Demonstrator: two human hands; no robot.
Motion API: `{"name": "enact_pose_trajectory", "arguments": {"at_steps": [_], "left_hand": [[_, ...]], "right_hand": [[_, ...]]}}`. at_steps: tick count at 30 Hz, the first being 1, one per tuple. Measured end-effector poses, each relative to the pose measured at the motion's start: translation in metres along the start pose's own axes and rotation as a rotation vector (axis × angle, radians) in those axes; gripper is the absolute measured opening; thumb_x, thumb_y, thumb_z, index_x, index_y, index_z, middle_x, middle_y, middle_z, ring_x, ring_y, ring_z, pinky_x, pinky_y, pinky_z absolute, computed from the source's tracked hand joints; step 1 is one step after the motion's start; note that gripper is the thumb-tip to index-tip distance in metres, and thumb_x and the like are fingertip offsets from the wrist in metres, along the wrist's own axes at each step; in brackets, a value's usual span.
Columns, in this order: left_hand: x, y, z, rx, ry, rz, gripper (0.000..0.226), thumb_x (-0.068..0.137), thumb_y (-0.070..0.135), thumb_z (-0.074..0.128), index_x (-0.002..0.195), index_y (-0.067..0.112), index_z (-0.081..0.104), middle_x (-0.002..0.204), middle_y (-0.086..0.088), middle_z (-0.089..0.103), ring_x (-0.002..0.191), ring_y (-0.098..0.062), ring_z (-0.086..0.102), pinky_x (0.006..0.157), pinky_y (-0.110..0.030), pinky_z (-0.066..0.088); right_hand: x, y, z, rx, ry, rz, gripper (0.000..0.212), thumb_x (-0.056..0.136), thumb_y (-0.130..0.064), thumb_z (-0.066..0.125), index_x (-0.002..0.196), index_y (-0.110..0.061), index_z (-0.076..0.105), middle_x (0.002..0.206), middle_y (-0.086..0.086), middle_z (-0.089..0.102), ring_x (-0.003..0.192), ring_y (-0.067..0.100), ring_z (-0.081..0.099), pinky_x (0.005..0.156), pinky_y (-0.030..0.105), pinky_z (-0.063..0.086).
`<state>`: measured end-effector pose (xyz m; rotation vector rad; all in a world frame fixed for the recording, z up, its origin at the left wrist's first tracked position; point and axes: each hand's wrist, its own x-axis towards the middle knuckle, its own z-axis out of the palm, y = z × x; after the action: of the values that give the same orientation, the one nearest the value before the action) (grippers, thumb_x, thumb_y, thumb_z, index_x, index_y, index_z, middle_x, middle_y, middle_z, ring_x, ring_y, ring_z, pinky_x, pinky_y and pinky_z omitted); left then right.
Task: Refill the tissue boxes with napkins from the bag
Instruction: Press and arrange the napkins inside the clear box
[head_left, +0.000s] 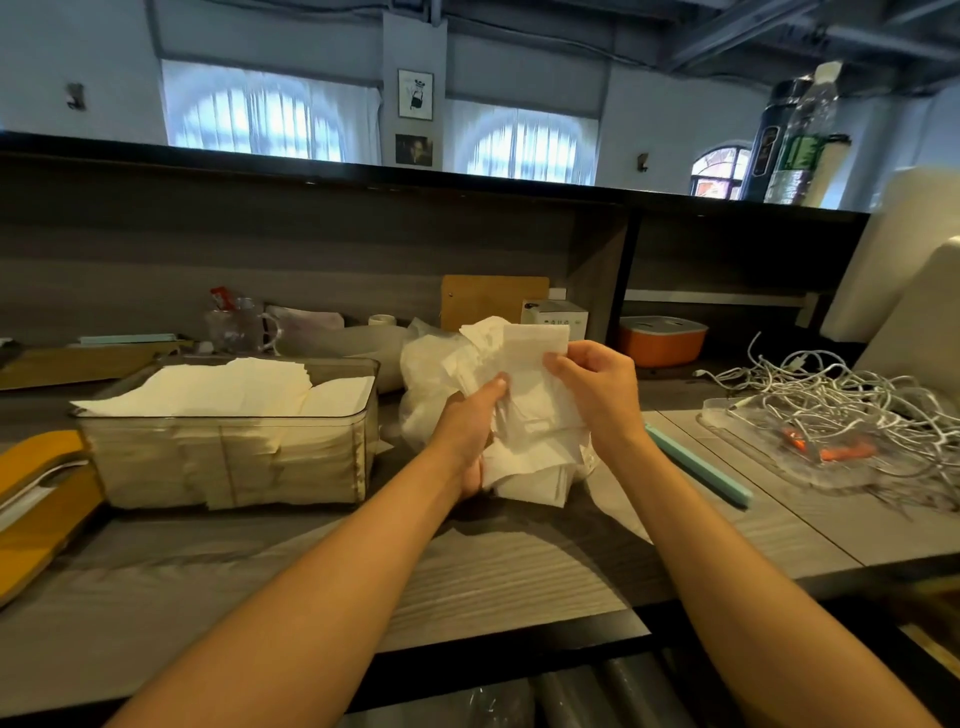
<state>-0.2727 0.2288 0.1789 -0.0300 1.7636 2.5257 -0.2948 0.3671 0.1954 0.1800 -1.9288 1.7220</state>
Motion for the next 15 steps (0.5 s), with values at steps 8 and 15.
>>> {"name": "enact_pose_trajectory", "arguments": {"at_steps": [8, 15], "left_hand": [[0.000, 0.002, -0.006, -0.109, -0.009, -0.086, 0.039, 0.096, 0.057, 0.049, 0.111, 0.025, 0.064, 0.105, -0.007, 0.071, 0.099, -0.027, 0.067, 0.085, -0.041, 0.056], [0.002, -0.006, 0.001, -0.016, -0.041, 0.031, 0.030, 0.102, 0.039, 0.049, 0.119, 0.021, 0.066, 0.112, -0.005, 0.072, 0.104, -0.025, 0.068, 0.094, -0.046, 0.055]], "right_hand": [[0.007, -0.014, -0.011, 0.305, 0.085, 0.074, 0.008, 0.097, -0.023, 0.059, 0.103, -0.029, 0.060, 0.107, -0.002, 0.065, 0.097, 0.016, 0.065, 0.080, 0.033, 0.059], [-0.005, 0.005, 0.012, -0.182, -0.086, -0.022, 0.016, 0.101, -0.023, 0.052, 0.097, -0.015, 0.065, 0.085, 0.001, 0.063, 0.077, 0.017, 0.060, 0.063, 0.027, 0.049]]}}
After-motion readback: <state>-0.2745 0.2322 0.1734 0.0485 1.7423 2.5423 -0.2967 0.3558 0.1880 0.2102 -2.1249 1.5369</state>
